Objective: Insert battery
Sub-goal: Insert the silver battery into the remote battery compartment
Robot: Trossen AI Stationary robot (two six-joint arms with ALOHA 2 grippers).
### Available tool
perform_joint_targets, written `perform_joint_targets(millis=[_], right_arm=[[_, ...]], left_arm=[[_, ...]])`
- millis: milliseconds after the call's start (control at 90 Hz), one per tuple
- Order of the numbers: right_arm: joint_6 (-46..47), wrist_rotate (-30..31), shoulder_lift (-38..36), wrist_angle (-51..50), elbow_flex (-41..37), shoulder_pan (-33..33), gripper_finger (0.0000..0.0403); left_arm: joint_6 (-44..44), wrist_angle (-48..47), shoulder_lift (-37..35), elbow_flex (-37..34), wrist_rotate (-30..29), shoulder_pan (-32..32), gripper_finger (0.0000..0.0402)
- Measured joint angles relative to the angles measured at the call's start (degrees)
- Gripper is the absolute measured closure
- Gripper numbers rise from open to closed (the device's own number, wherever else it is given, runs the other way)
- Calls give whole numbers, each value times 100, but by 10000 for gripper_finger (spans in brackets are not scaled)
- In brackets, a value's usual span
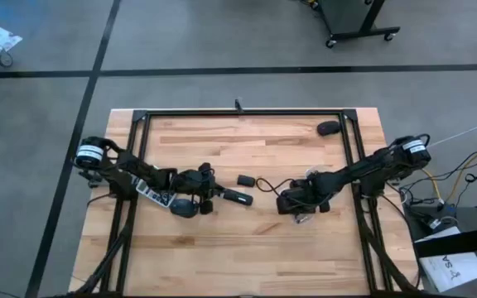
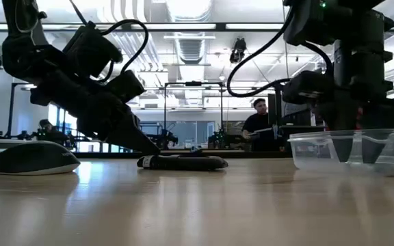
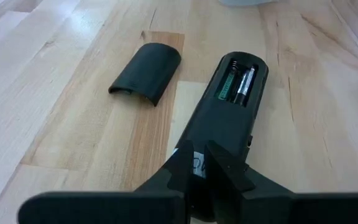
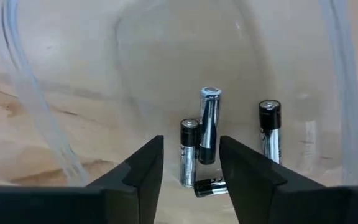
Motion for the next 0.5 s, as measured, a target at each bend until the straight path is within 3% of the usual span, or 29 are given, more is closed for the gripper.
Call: perform_joint_targets(millis=[500], right_arm=[[-302, 462, -28, 7, 470, 2, 299]], left_arm=[[-1, 15, 0, 1, -8, 0, 380]])
